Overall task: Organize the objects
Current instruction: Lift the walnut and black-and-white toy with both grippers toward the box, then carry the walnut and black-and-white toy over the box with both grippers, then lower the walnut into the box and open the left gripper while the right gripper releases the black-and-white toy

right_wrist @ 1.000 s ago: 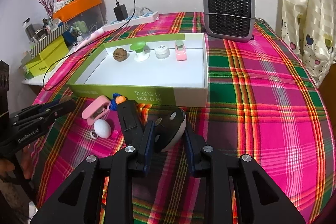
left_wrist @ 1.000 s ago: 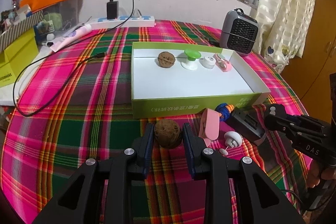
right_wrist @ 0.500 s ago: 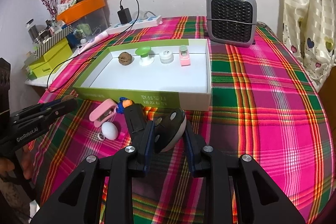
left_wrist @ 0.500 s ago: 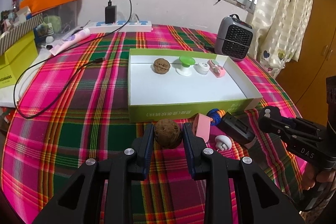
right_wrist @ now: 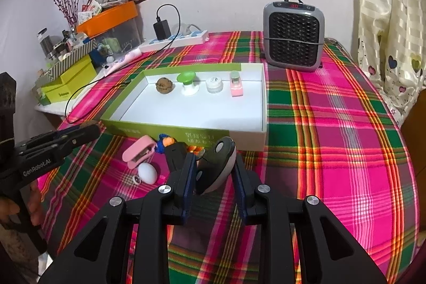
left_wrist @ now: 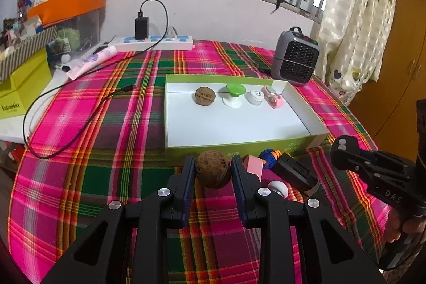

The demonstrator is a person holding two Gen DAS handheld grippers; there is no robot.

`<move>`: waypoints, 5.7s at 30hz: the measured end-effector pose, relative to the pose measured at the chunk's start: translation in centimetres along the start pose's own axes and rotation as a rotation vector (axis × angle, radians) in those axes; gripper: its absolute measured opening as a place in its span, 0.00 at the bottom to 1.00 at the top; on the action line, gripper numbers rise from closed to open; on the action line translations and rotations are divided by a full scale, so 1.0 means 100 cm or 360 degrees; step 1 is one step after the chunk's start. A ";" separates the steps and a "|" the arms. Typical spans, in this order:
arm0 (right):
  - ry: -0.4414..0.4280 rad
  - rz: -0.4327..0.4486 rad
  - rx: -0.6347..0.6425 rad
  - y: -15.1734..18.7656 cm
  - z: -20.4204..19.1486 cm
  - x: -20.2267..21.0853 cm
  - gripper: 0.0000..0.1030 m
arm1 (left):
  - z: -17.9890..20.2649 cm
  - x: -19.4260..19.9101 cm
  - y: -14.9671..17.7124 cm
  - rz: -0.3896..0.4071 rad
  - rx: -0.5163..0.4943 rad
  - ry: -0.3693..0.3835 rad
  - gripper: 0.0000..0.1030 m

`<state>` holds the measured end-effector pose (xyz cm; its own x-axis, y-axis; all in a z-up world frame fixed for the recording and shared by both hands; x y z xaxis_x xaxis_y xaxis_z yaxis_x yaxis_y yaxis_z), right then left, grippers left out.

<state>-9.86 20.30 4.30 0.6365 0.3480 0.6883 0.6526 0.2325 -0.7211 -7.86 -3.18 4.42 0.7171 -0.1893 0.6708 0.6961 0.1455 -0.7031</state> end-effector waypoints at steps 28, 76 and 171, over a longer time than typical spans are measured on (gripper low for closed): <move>-0.0079 0.0032 0.0125 -0.035 -0.020 -0.019 0.27 | -0.003 -0.012 -0.031 0.0046 0.0021 0.0014 0.24; -0.0243 -0.0279 0.0465 -0.092 -0.051 -0.142 0.27 | -0.014 -0.086 -0.053 -0.0123 -0.0010 -0.0034 0.24; -0.0152 -0.0152 0.0448 -0.091 -0.056 -0.119 0.34 | -0.015 -0.052 -0.048 -0.0002 -0.0016 -0.0126 0.29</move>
<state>-21.10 8.92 3.12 0.5275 0.3934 0.7530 0.5598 0.5058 -0.6564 -15.00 -4.39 3.95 0.7170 -0.1123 0.6880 0.6969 0.1353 -0.7043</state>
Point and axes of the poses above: each gripper's, at about its wrist camera, not at the fingertips, and x roughly against the way its jaws point, z to its right, y to its underside, the point moved 1 cm from there along -x, roughly the way its jaws point, and after that the axes turned 6 degrees about x, right-handed, at the moved point
